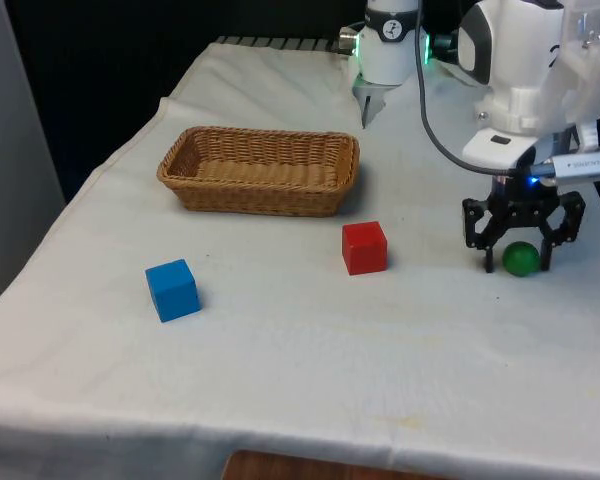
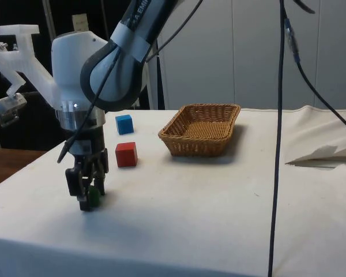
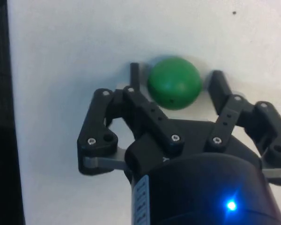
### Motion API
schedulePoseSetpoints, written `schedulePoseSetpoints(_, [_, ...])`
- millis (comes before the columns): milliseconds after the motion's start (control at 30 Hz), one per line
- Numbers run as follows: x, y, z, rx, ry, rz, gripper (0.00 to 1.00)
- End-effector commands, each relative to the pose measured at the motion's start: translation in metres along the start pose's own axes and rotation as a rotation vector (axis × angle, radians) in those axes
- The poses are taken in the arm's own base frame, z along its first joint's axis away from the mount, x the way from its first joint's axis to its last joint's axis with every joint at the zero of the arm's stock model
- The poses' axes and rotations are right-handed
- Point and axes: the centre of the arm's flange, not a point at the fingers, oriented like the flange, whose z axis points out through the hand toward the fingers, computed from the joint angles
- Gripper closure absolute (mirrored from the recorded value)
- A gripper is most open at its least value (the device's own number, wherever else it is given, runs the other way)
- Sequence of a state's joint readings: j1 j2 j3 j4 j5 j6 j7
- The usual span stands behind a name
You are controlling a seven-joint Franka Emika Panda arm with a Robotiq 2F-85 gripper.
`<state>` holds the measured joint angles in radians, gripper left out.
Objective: Place all non-red objects into the basket.
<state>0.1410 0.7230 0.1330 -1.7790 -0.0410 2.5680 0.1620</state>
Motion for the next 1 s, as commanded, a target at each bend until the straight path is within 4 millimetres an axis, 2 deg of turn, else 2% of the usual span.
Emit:
schedulePoseSetpoints(0, [0.0,0.001,-0.001,-0.001,0.0,0.001,0.76])
schedulePoseSetpoints(33, [0.0,-0.002,0.0,0.002,0.0,0.001,0.76])
schedulePoseSetpoints(100, [0.0,-0.002,0.0,0.003,0.0,0.001,0.96])
schedulePoseSetpoints(133, [0.0,-0.001,-0.002,0.003,0.001,0.001,1.0])
schedulePoseSetpoints(267, [0.001,0.0,-0.003,-0.001,0.003,-0.001,1.0])
schedulePoseSetpoints(533, [0.003,-0.003,-0.035,-0.001,0.007,-0.004,1.0])
schedulePoseSetpoints(567, [0.004,-0.002,-0.034,-0.007,0.006,-0.004,1.0])
schedulePoseSetpoints(700, [0.001,-0.004,-0.055,-0.007,0.006,-0.006,1.0])
schedulePoseSetpoints(767, [0.0,-0.004,-0.061,-0.008,0.006,-0.007,1.0])
schedulePoseSetpoints(800, [0.001,-0.003,-0.057,-0.013,0.008,-0.008,1.0])
schedulePoseSetpoints(967, [-0.003,-0.004,-0.08,-0.013,0.008,-0.01,1.0])
